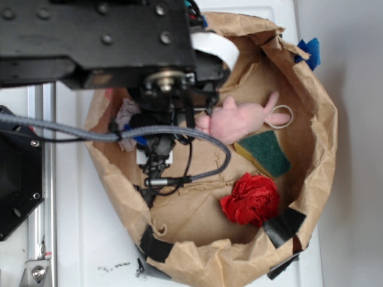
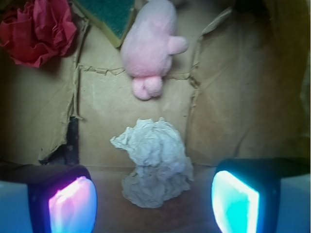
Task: Grab the white paper.
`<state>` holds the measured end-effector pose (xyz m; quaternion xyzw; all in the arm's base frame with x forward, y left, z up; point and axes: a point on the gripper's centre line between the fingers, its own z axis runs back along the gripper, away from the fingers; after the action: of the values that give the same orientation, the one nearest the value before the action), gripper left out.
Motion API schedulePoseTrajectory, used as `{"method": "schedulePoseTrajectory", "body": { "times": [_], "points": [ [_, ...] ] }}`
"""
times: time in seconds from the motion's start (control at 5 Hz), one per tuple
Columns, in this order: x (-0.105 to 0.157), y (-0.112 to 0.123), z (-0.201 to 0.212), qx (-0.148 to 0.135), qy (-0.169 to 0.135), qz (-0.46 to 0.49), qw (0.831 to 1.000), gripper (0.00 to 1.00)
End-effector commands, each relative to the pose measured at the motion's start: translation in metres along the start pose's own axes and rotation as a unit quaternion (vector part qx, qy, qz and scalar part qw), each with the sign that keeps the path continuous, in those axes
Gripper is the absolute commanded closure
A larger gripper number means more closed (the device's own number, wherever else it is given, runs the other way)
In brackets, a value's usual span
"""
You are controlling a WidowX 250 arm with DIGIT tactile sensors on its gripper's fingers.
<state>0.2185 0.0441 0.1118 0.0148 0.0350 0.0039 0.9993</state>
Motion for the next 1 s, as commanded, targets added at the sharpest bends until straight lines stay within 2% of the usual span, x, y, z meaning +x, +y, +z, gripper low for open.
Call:
{"method": "schedulePoseTrajectory", "body": {
  "times": [0.0,0.2,0.4,0.6,0.8],
  "points": [
    [-0.009,0.013,-0.022,0.038,0.001,-0.002,0.999,0.0],
    [-0.009,0.019,-0.049,0.049,-0.008,-0.018,0.999,0.0],
    [-0.009,0.018,-0.067,0.036,-0.032,-0.047,0.998,0.0],
    [-0.009,0.02,-0.078,0.05,-0.022,-0.047,0.997,0.0],
    [-0.008,0.023,-0.086,0.055,-0.011,-0.033,0.998,0.89]
  ]
}}
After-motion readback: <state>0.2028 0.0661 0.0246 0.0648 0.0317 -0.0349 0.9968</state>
